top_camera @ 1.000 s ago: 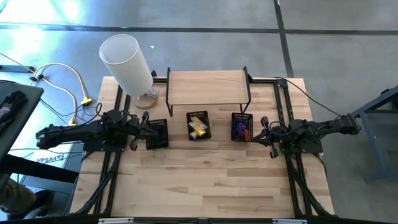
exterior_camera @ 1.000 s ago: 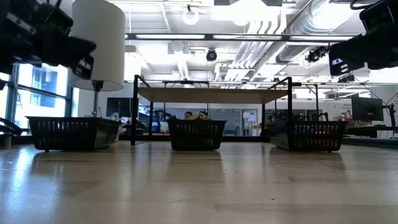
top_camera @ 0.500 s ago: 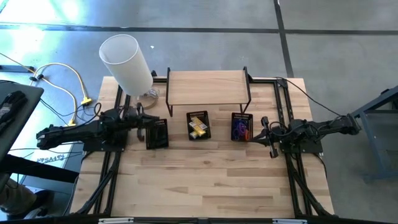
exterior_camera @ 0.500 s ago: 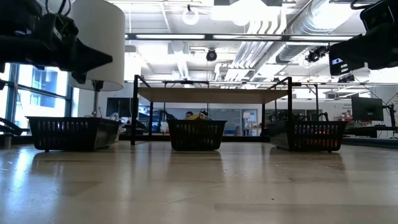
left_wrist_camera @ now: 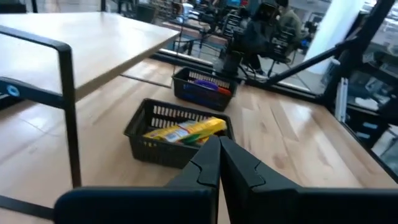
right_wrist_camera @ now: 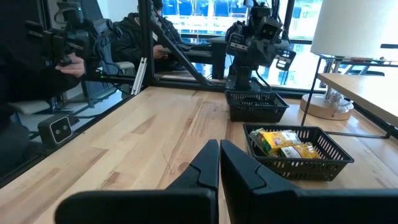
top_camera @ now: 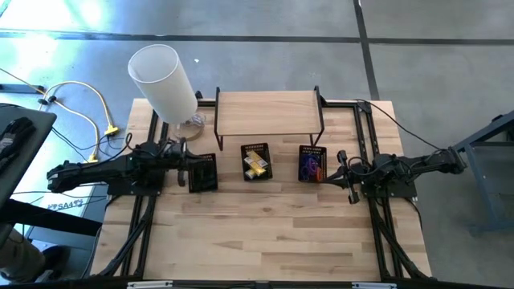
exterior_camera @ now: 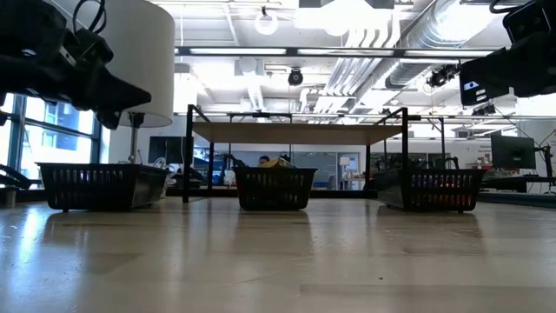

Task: Pick & Place Office Desk Supplies
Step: Put the left black bin on the shelf

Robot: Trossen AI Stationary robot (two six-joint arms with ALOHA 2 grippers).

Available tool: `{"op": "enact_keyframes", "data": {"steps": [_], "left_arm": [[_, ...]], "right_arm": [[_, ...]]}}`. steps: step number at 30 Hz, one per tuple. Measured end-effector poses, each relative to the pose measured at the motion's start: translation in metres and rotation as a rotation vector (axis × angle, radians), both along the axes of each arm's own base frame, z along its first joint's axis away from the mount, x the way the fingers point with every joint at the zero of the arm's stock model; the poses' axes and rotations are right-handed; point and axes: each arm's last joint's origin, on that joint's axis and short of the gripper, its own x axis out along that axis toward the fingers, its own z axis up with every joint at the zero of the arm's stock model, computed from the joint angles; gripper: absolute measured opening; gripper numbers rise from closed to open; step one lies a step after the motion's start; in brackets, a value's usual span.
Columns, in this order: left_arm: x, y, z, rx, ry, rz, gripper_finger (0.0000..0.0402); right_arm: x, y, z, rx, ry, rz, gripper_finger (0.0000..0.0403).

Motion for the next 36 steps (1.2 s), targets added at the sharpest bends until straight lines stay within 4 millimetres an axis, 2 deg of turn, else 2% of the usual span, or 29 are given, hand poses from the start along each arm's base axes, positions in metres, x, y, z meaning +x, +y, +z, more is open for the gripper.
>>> {"op": "enact_keyframes", "data": {"steps": [7,9,13,16,21,25,29,33,36], "left_arm": [[0.001,-0.006,-0.001,-0.006,0.015,-0.029,0.0],[0.001,-0.009,0.001,-0.001,0.072,-0.011,0.0],[0.005,-0.02,0.019,0.024,0.158,-0.006,0.0],[0.013,-0.031,0.029,0.04,0.214,-0.012,0.0],[0.03,-0.054,0.025,-0.005,0.426,-0.09,0.0],[0.043,-0.076,0.02,0.038,0.567,-0.176,0.0],[0.056,-0.095,0.029,0.075,0.593,-0.237,0.0],[0.066,-0.103,0.039,0.11,0.64,-0.235,0.0001],[0.07,-0.104,0.039,0.111,0.738,-0.188,0.0006]], "right_arm": [[0.0,0.0,0.0,0.0,0.0,0.0,0.0007],[0.0,0.0,0.0,0.0,0.0,0.0,0.0006],[0.0,0.0,0.0,0.0,0.0,0.001,0.0006],[0.0,0.0,0.0,0.0,0.0,0.001,0.0007],[0.0,0.0,0.0,0.0,0.0,0.001,0.0005],[0.0,-0.001,0.001,0.002,-0.016,-0.036,0.0007],[0.0,-0.001,0.002,0.003,-0.022,-0.054,0.0005],[0.0,-0.002,0.002,0.003,-0.022,-0.054,0.0006],[0.0,-0.001,0.002,0.003,-0.022,-0.053,0.0007]]}}
